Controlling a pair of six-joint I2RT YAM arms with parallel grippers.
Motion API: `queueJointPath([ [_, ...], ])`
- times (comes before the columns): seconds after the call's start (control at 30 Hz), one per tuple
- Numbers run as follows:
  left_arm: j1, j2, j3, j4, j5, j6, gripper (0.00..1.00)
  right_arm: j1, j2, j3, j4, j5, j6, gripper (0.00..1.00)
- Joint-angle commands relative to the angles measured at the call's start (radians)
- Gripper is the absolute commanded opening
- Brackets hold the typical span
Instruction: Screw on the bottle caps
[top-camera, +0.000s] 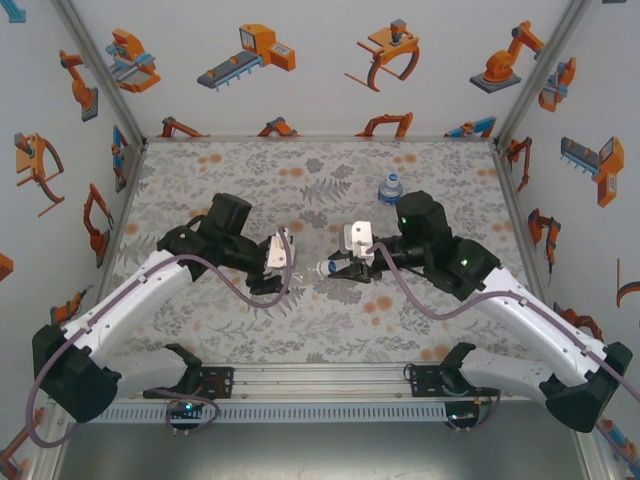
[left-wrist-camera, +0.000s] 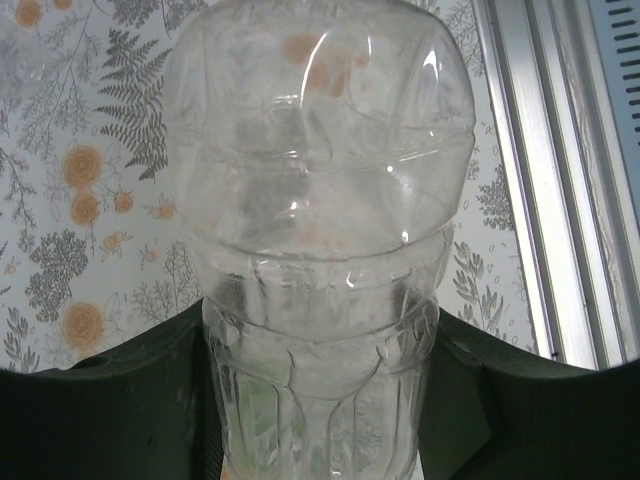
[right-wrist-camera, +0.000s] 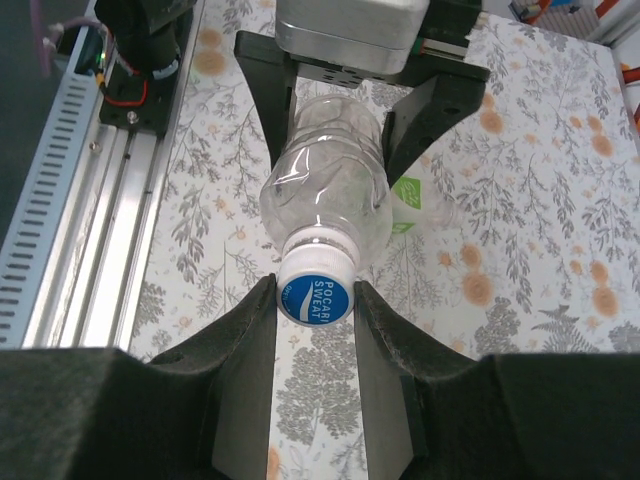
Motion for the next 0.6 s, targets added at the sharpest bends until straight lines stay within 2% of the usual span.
queueJointPath([
  [0.0, -0.007, 0.008, 0.048, -0.017, 0.083, 0.017, 0.00, 0.019, 0.025, 0.055, -0.075, -0.025, -0.178, 0.00],
  [0.33, -0.007, 0.049, 0.081, -0.088, 0.154, 0.063, 0.00, 0.049, 0.030, 0.059, -0.120, -0.020, -0.367, 0.00],
  [0.43, -0.006, 0.051, 0.078, -0.091, 0.155, 0.071, 0.00, 0.052, 0.025, 0.046, -0.099, -0.034, -0.361, 0.00],
  [0.57, -0.006, 0.045, 0.076, -0.085, 0.140, 0.069, 0.00, 0.052, 0.018, 0.024, -0.054, -0.024, -0.234, 0.00],
])
